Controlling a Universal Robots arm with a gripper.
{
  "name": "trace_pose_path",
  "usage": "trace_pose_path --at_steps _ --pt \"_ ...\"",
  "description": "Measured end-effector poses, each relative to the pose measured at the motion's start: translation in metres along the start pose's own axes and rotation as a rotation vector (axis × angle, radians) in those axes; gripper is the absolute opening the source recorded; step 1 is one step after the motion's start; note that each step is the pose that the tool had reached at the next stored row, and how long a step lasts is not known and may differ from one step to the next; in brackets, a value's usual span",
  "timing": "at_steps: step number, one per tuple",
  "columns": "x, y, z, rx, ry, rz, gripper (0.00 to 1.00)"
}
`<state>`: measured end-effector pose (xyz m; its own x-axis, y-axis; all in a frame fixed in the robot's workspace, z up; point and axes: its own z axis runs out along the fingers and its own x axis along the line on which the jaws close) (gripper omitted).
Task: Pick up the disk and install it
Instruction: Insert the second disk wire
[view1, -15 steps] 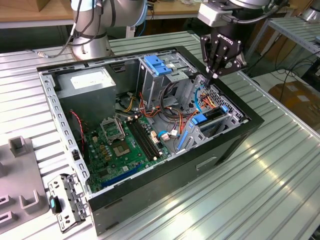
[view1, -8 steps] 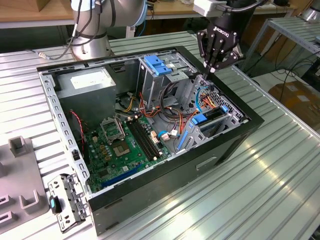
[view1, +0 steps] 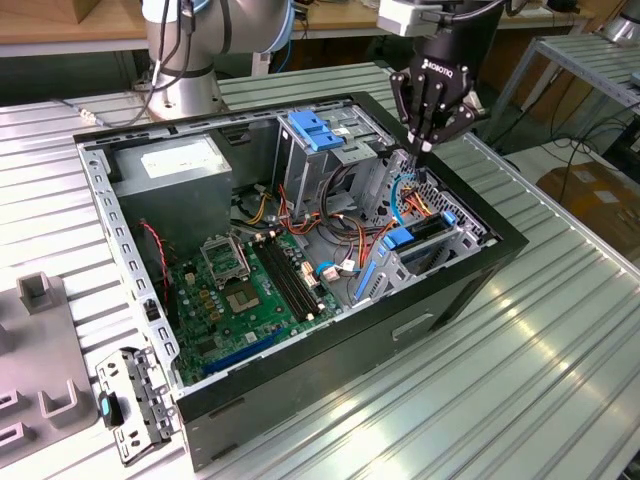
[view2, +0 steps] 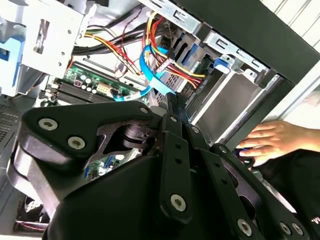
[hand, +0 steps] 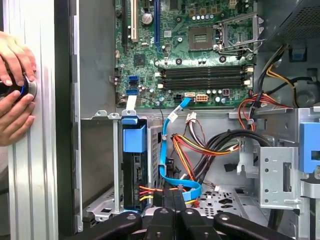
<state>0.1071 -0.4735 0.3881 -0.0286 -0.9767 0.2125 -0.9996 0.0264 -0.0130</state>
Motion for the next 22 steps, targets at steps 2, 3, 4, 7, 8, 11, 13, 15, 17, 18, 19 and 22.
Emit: trace_pose_path --at_steps 2,3,4,7,8,11,13,15,17,18,19,22 --pt "-0.0003 0.0 0.0013 0.0003 0.0094 0.0 0.24" --pt "-0.0004 -0.0001 0.0016 0.0004 0.0133 0.0 0.24" --pt "-0.0003 -0.0001 0.0016 0.0005 0.0148 0.0 0.24" --pt "-0.0001 -0.0001 0.0003 0.0005 0.0192 0.0 0.24" --pt "-0.0001 -0.0001 -0.0001 0.0004 0.0229 0.001 0.24" --pt "0.0 -0.0002 -0.0014 0.0001 0.0301 0.003 0.24" --pt "0.0001 -0.0002 -0.0021 0.0001 0.0367 0.004 0.24" --pt "-0.0003 -0.0005 -0.0025 0.0003 0.0469 0.004 0.24" --pt "-0.0022 -0.0018 -0.0006 -0.0001 0.0676 0.008 0.24" --pt "-0.0031 -0.0018 0.0004 -0.0002 0.0705 0.009 0.24" --pt "-0.0041 -0.0019 0.0012 -0.0004 0.0717 0.01 0.24" --pt "-0.0079 -0.002 0.0045 -0.001 0.0735 0.013 0.24"
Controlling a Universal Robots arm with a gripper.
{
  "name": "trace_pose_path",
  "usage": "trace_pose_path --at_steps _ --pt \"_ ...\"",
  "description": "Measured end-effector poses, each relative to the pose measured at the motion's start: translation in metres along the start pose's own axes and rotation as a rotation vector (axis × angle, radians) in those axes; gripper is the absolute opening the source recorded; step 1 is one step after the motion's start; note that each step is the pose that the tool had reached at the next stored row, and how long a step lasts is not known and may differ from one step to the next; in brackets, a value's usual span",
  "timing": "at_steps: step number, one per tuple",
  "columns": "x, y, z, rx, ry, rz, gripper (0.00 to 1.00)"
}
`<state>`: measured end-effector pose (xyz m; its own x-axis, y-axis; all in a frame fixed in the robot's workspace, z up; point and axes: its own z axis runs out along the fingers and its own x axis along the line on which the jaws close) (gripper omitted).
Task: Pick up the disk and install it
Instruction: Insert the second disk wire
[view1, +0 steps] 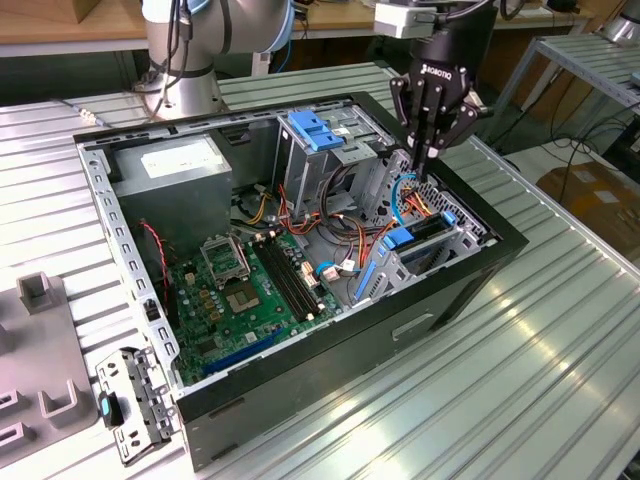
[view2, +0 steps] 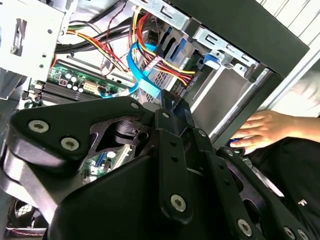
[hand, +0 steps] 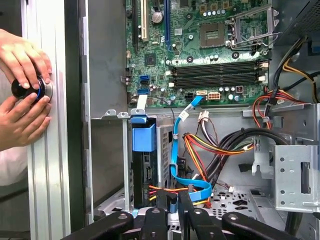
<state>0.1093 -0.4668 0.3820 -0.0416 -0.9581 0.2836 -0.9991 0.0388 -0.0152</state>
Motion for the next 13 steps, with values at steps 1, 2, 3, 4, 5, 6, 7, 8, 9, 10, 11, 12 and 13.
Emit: trace_pose_path --at_steps 1,2,3,4,5,6,7,8,9,10,11,12,13 --pt "-0.0004 0.0 0.0007 -0.0001 0.0017 0.0 0.24" --pt "-0.001 0.0 0.0017 -0.0001 0.0036 0.001 0.24" --pt "-0.0018 0.0 0.0028 -0.0001 0.0057 0.001 0.24" --pt "-0.002 0.0 0.003 -0.0002 0.0066 0.001 0.24" --pt "-0.0022 0.0 0.003 -0.0002 0.0093 0.001 0.24" --pt "-0.0022 0.0 0.003 0.0 0.0124 0.001 0.24" --pt "-0.0023 0.0 0.003 0.0002 0.0172 0.001 0.24" --pt "-0.0024 -0.0001 0.0031 0.0003 0.0204 0.002 0.24" --pt "-0.0025 -0.0003 0.0033 0.0005 0.0253 0.001 0.24" --pt "-0.0026 -0.0003 0.0035 0.0006 0.0277 0.002 0.24" --pt "-0.0027 -0.0004 0.0038 0.0009 0.0336 0.001 0.16" --pt "-0.0028 -0.0005 0.0041 0.0011 0.0381 0.001 0.11" --pt "-0.0029 -0.0004 0.0042 0.0012 0.0409 0.001 0.11"
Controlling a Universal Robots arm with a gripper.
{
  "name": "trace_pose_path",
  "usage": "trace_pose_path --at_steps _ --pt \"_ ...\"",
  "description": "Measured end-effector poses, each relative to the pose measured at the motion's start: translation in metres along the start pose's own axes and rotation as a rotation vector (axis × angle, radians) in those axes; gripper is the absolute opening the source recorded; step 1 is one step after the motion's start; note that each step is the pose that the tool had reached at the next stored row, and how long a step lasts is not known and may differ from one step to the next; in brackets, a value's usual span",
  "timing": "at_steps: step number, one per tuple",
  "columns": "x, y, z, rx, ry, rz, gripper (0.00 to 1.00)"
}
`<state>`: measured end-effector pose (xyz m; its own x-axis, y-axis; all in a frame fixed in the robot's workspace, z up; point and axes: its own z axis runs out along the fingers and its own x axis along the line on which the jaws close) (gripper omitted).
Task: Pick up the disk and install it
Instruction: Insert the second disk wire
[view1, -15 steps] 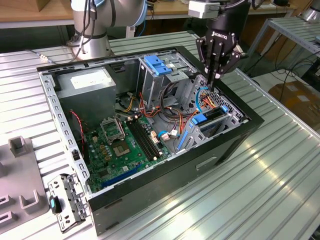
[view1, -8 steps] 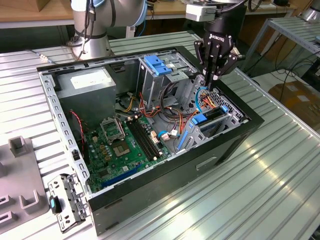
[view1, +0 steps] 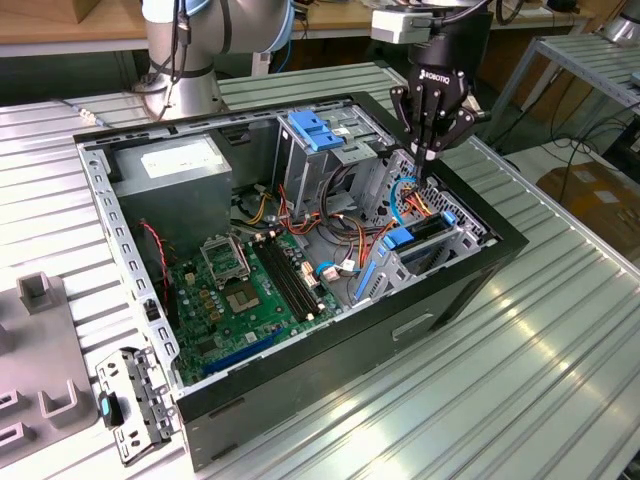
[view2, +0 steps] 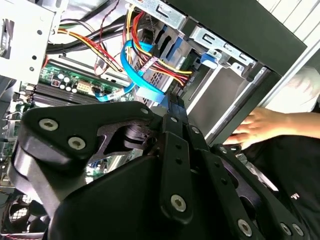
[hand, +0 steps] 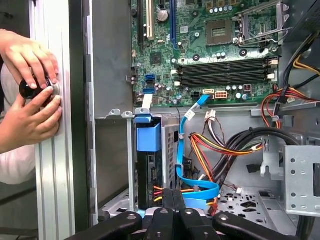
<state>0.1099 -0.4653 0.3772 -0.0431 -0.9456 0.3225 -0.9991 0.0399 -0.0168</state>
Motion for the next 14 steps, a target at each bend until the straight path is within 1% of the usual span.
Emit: trace_pose_path --at_steps 2,5,6,7,8,9,10,11,12,13,14 --pt "-0.0001 0.0 0.0004 0.0004 0.0084 0.0 0.11" --pt "-0.0004 -0.0001 0.0012 0.0012 0.0277 0.0 0.12" --pt "-0.0007 -0.0003 0.0018 0.0016 0.038 0.0 0.18" --pt "-0.001 -0.0004 0.0024 0.002 0.0458 0.0 0.18" --pt "-0.0013 -0.0004 0.0028 0.0022 0.0509 0.0 0.24" --pt "-0.0017 -0.0006 0.0035 0.0025 0.0578 0.0 0.24" --pt "-0.0022 -0.0009 0.0048 0.003 0.0691 0.0 0.24" --pt "-0.0026 -0.0011 0.006 0.0033 0.0763 0.0 0.24" --pt "-0.0032 -0.0013 0.0076 0.0035 0.0812 0.0 0.23" --pt "-0.0035 -0.0014 0.0085 0.0035 0.0826 0.0 0.16" --pt "-0.0037 -0.0014 0.009 0.0036 0.0828 0.0 0.16"
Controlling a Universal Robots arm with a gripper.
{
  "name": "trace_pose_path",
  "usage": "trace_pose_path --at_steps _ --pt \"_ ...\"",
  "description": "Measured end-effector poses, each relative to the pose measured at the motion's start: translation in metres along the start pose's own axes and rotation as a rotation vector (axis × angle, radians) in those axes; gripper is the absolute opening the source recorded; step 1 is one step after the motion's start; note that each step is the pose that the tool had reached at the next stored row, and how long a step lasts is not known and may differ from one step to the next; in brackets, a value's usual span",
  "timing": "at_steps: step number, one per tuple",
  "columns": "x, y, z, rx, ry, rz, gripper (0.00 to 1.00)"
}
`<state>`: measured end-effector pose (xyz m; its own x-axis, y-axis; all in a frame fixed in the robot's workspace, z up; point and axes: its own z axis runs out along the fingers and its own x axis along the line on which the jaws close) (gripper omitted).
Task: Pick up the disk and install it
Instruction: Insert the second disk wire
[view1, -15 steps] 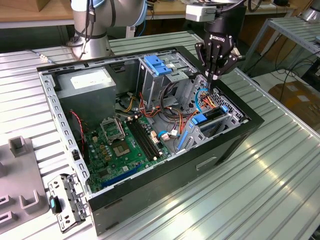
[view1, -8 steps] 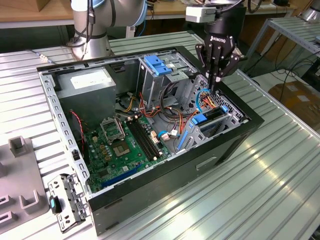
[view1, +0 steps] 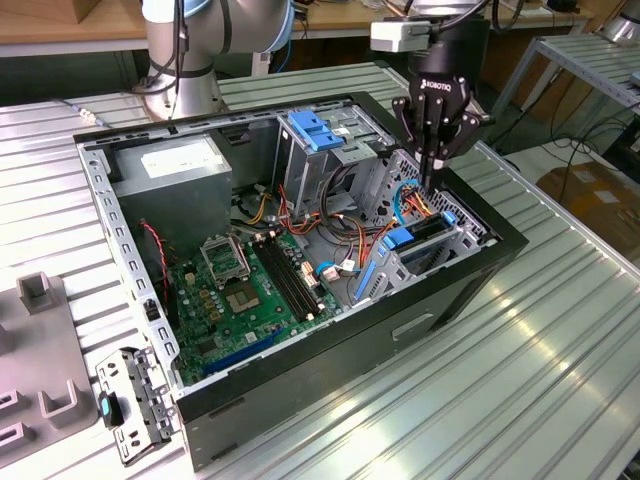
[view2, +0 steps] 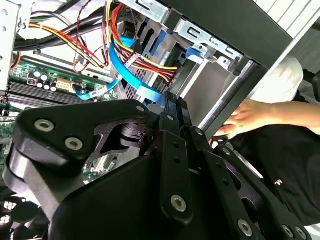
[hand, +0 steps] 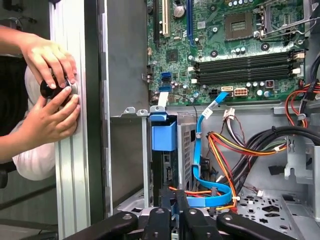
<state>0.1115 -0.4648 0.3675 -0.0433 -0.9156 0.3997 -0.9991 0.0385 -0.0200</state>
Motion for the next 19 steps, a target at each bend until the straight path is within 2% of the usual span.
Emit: trace_pose_path --at_steps 3,5,6,7,8,10,14,15,16,18,19 --pt "-0.0002 0.0008 0.0006 0.0003 -0.0004 0.0 0.16" --pt "0.0003 0.0048 0.0011 0.0024 -0.0123 0.001 0.16" --pt "0.0008 0.007 0.0018 0.0048 -0.0243 0.001 0.16" --pt "0.0012 0.0086 0.003 0.0079 -0.0285 0.001 0.16" --pt "0.0015 0.0093 0.0037 0.0104 -0.0292 0.0 0.16" --pt "0.0026 0.0122 0.0059 0.0196 -0.0303 0.001 0.16" --pt "0.0045 0.0175 0.0089 0.0326 -0.0323 0.005 0.16" --pt "0.0052 0.0196 0.0097 0.0404 -0.0339 0.008 0.16" --pt "0.0064 0.0211 0.0107 0.0502 -0.0399 0.011 0.16" --pt "0.0083 0.0217 0.012 0.0579 -0.0472 0.015 0.16" --pt "0.0096 0.0221 0.0128 0.0629 -0.0532 0.017 0.16"
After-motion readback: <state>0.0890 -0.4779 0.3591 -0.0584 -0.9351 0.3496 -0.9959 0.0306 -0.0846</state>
